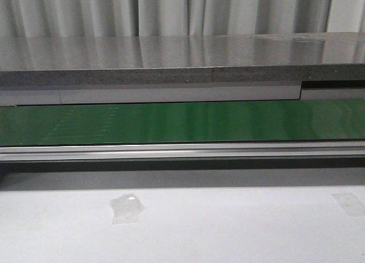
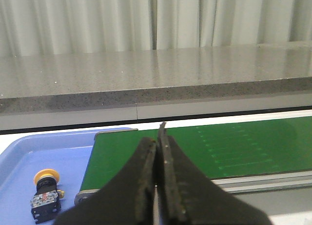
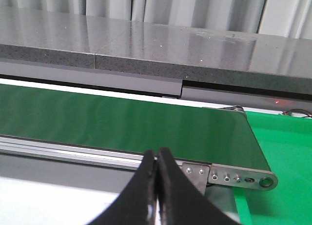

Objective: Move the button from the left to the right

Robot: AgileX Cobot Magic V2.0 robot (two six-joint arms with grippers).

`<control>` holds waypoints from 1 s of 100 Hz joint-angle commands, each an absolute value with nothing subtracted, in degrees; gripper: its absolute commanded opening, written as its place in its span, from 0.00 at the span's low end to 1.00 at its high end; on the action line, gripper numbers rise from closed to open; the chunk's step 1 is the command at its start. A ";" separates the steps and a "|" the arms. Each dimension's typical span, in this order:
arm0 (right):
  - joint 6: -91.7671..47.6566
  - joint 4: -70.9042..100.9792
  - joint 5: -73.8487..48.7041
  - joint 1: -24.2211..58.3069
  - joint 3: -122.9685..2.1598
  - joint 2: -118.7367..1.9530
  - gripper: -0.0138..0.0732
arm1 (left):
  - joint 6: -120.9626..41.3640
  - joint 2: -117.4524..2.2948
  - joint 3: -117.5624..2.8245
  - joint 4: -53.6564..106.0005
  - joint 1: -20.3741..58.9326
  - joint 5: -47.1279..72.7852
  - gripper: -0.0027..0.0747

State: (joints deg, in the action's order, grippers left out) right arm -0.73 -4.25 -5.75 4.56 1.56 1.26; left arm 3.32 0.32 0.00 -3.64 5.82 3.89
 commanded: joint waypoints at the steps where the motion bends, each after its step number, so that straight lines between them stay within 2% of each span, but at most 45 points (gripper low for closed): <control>1: -0.95 -4.84 -1.12 4.33 0.63 1.70 0.08 | 3.42 2.23 2.53 -3.29 6.35 -0.76 0.01; 51: -0.95 -4.84 -1.12 4.33 0.63 1.70 0.08 | 3.42 2.23 0.36 -1.60 6.35 0.00 0.01; 75: -0.95 -4.84 -1.12 4.33 0.63 1.70 0.08 | 3.42 -1.56 -11.97 5.55 6.35 10.42 0.01; 100: -0.95 -4.84 -1.12 4.33 0.63 1.70 0.08 | 3.42 -14.71 -28.88 5.29 6.35 24.23 0.01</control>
